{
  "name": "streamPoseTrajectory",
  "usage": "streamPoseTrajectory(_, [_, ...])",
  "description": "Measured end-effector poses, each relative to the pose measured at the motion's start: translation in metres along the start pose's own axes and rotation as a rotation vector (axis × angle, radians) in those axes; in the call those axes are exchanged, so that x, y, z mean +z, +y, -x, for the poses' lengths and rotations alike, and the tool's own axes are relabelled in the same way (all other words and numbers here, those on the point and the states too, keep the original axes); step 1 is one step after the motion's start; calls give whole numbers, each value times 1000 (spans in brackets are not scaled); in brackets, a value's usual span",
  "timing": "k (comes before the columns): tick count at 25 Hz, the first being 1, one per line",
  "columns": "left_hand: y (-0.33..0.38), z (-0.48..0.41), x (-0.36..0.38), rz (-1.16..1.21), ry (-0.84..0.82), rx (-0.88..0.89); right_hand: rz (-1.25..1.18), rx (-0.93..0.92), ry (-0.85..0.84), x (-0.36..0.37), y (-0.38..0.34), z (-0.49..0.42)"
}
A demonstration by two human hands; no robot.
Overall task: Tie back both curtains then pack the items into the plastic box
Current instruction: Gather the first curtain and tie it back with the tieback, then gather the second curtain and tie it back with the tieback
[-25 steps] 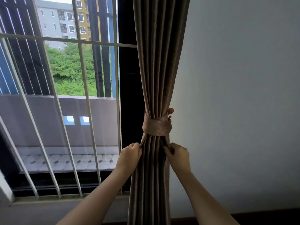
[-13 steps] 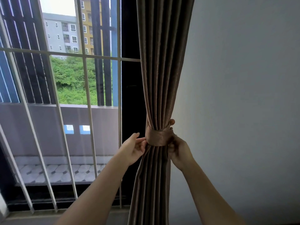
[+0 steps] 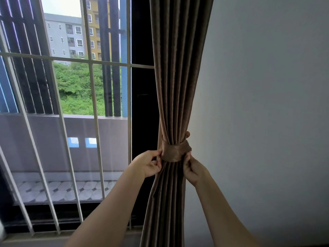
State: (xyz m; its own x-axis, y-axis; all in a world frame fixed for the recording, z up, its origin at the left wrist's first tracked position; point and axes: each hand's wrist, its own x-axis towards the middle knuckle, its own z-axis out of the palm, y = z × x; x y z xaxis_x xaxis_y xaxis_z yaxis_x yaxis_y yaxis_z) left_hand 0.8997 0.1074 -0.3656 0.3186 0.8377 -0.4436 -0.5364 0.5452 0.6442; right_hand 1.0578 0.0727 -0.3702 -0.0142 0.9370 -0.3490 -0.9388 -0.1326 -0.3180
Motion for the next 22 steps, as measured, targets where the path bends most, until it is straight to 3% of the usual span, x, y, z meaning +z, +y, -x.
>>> streamPoseTrajectory(6, [-11, 2, -8, 40, 66, 54, 211, -50, 75, -8, -1, 5])
streamPoseTrajectory(11, [-9, 11, -3, -102, 110, 108, 475, -90, 142, -10, -3, 10])
streamPoseTrajectory(13, [-3, 13, -1, -232, 201, 227, 722, -272, 190, -6, -1, 11])
streamPoseTrajectory(15, [1, 14, 0, -473, 273, 436, 1027, -662, 253, -3, 6, 17])
streamPoseTrajectory(18, [0, 32, 8, -787, 186, 739, 1324, -1179, 19, 9, 29, 38])
streamPoseTrajectory(22, [23, 53, -26, -1150, 387, 931, 1621, -1258, -360, 18, 85, 35])
